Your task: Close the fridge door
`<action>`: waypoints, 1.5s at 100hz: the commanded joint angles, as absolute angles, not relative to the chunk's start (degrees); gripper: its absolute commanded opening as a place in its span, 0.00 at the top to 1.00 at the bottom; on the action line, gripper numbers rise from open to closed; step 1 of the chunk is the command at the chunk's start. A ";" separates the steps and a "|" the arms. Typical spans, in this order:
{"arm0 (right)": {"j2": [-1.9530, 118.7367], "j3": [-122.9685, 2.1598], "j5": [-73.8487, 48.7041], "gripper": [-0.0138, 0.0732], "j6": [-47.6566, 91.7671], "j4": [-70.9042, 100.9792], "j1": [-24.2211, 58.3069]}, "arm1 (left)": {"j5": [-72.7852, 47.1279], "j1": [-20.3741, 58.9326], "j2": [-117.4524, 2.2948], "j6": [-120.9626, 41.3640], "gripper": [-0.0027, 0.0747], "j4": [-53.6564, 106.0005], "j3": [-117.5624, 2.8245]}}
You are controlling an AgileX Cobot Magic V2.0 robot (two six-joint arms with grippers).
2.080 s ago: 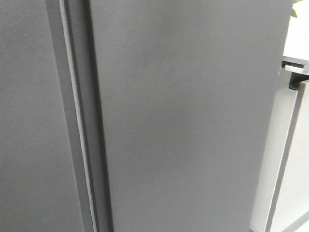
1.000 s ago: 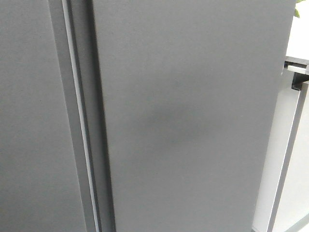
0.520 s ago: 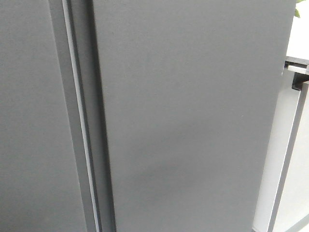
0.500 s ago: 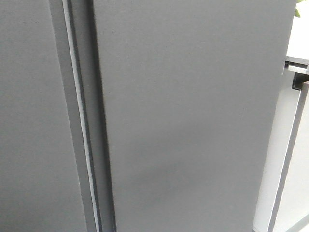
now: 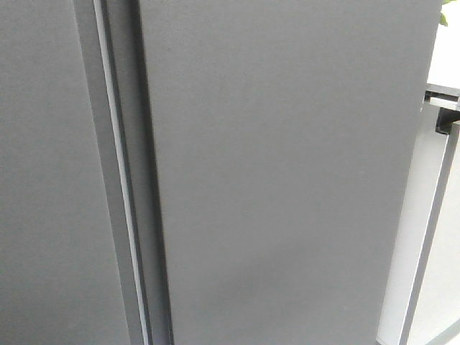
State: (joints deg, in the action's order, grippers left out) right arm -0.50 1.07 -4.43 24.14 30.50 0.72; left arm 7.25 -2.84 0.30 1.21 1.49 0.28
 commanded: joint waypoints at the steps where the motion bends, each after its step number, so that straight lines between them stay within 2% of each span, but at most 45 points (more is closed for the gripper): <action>1: -1.83 2.16 1.41 0.89 24.52 30.70 1.25 | 11.44 -2.76 1.47 1.34 0.99 1.72 2.30; 36: -1.83 2.16 2.07 0.89 23.84 30.65 1.25 | 11.44 -2.76 1.47 1.34 0.99 1.72 2.30; 41: -1.83 2.16 2.07 0.89 18.68 23.50 1.25 | 11.44 -2.76 1.47 1.34 0.99 1.72 2.30; 53: -1.83 2.16 2.21 0.89 -7.25 -1.15 1.25 | 11.44 -2.76 1.47 1.34 0.99 1.72 2.30; 57: -1.83 2.16 2.21 0.89 -9.64 -3.83 1.25 | 11.44 -2.76 1.47 1.34 0.99 1.72 2.30; 150: -1.83 2.16 2.07 0.89 -9.64 -4.00 1.25 | 11.44 -2.76 1.47 1.34 0.99 1.72 2.30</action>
State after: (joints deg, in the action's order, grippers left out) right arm -0.50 1.07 -2.19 -9.80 -3.46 1.22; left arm 7.25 -2.84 0.30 1.21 1.49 0.28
